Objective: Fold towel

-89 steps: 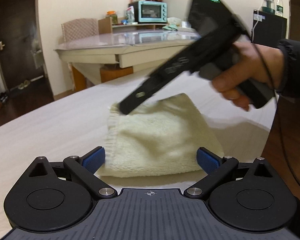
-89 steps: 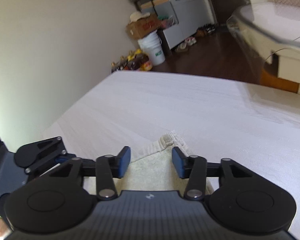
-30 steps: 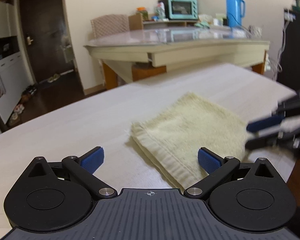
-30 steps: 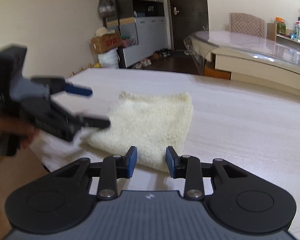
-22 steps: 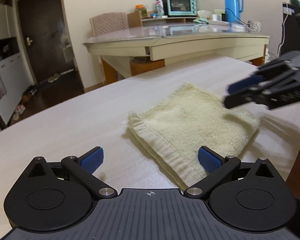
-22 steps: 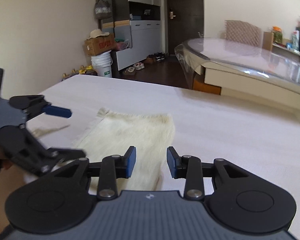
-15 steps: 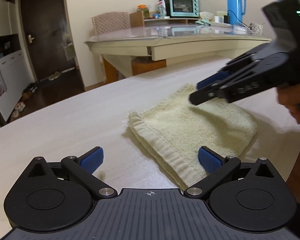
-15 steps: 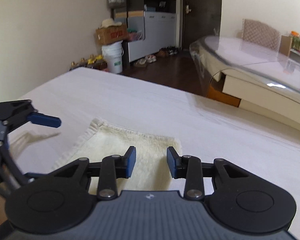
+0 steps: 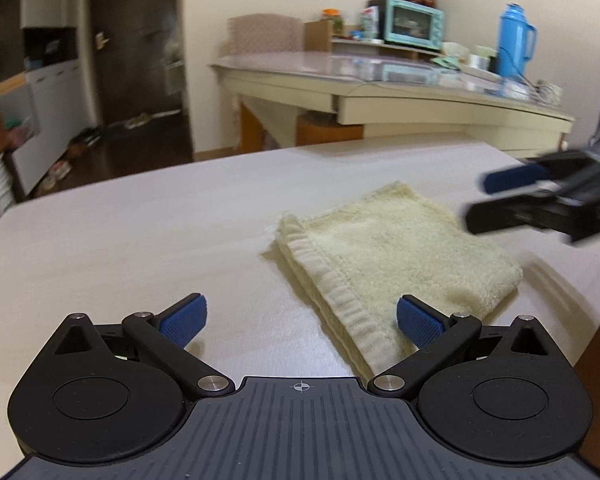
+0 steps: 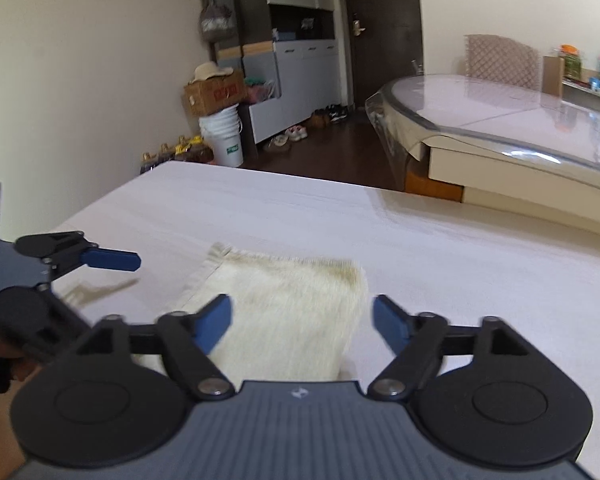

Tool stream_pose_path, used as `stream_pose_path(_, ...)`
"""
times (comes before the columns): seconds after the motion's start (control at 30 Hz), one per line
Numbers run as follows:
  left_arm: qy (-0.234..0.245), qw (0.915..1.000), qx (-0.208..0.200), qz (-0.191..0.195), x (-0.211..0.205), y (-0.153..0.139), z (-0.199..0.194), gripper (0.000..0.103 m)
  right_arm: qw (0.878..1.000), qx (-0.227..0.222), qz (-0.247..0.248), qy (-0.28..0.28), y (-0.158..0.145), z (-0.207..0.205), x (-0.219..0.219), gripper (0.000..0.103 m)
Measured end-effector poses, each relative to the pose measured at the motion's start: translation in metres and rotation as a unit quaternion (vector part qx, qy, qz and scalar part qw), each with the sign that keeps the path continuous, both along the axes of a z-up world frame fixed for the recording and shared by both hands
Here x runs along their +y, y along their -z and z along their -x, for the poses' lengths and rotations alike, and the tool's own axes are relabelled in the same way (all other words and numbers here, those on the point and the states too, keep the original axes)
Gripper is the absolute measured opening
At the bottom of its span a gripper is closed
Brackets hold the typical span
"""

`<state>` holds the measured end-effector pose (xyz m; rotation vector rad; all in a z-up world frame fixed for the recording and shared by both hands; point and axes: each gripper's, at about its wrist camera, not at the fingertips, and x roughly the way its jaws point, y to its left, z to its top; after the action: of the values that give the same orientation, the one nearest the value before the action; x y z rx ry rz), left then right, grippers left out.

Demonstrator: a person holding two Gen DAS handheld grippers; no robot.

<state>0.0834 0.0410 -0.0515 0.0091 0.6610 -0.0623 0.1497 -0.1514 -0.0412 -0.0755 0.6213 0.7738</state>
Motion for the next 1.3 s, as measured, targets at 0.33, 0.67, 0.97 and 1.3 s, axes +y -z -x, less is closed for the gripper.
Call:
stream_pose_path(0.33, -0.044, 0.9989, 0.013, 0.008, -0.012, -0.009, 0.022, 0.103, 0.998, 0.015, -0.002, 0.059, 0.007, 0.036, -0.035, 0.103)
stream_pose_path(0.67, -0.057, 0.9980, 0.011, 0.026, -0.024, -0.020, 0.050, 0.103, 0.998, 0.008, -0.011, 0.067, -0.001, 0.069, -0.047, 0.103)
stream_pose_path(0.97, -0.073, 0.9961, 0.012, 0.048, -0.020, -0.021, 0.069, 0.103, 0.998, 0.018, -0.008, 0.066, 0.000, 0.076, -0.043, 0.103)
stream_pose_path(1.3, -0.081, 0.9961, 0.012, 0.031, -0.027, -0.026, 0.067, 0.103, 0.997, 0.017, -0.002, 0.071, -0.003, 0.078, -0.041, 0.103)
